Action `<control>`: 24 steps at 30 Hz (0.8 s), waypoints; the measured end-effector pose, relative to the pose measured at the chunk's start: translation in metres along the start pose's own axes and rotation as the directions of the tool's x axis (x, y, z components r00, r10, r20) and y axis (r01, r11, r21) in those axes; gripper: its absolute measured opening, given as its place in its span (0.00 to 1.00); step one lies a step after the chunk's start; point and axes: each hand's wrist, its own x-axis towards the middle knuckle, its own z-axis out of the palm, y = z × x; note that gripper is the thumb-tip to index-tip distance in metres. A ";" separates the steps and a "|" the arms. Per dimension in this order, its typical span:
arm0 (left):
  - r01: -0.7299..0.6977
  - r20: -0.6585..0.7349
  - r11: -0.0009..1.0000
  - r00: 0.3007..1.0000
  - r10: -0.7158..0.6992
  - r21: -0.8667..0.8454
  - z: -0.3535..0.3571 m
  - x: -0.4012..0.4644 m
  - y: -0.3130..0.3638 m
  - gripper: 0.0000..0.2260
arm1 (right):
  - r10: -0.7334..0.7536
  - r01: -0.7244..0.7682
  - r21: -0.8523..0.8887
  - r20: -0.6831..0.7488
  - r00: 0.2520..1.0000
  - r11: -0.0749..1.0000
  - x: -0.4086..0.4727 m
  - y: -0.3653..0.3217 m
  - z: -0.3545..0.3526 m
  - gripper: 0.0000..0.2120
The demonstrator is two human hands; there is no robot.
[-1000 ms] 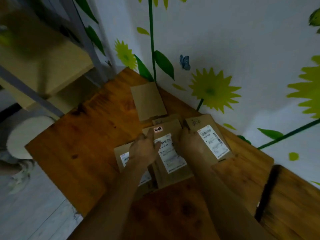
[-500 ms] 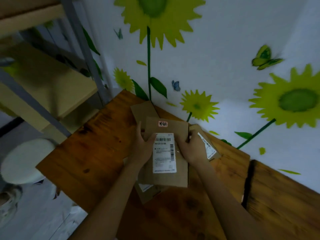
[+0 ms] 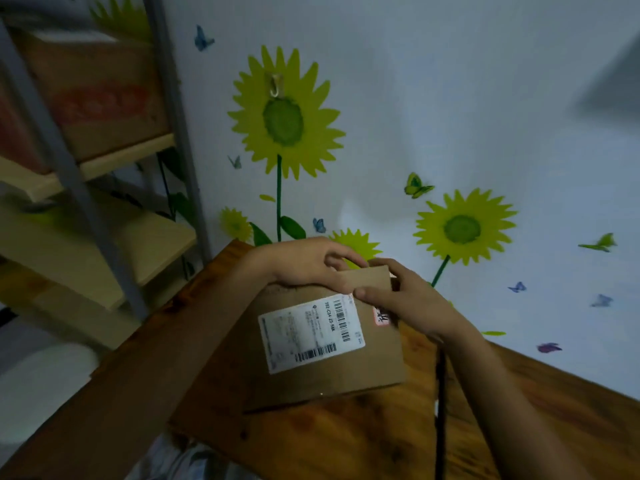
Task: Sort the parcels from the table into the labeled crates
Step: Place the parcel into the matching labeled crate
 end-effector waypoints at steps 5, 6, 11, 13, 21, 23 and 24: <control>0.076 -0.523 0.979 0.852 0.036 0.191 0.018 -0.055 0.012 0.23 | -0.009 0.128 0.331 -0.338 0.941 0.935 -0.058 0.014 0.008 0.14; 0.123 -0.663 0.980 0.749 0.011 0.155 0.030 -0.070 0.008 0.23 | 0.018 0.154 0.377 -0.414 0.910 0.914 -0.066 0.021 0.012 0.15; 0.225 -0.711 0.901 0.556 -0.431 -0.370 0.098 -0.106 0.000 0.31 | 0.219 0.235 0.692 -0.500 0.838 0.682 -0.100 0.037 0.044 0.18; -0.012 -0.579 0.766 0.662 -0.476 -0.643 0.109 -0.102 0.001 0.26 | 0.230 0.200 0.732 -0.442 0.867 0.652 -0.112 0.039 0.064 0.23; -0.275 -0.658 0.689 0.648 -0.383 -0.671 0.109 -0.123 0.008 0.06 | 0.119 0.104 0.664 -0.282 0.952 0.740 -0.159 0.032 0.102 0.25; -0.284 -0.679 0.718 0.648 -0.344 -0.635 0.106 -0.129 0.015 0.08 | 0.099 0.138 0.651 -0.314 0.944 0.747 -0.168 0.031 0.101 0.27; -0.282 -0.690 0.734 0.643 -0.333 -0.617 0.105 -0.132 0.020 0.13 | 0.091 0.151 0.651 -0.323 0.942 0.744 -0.171 0.031 0.101 0.28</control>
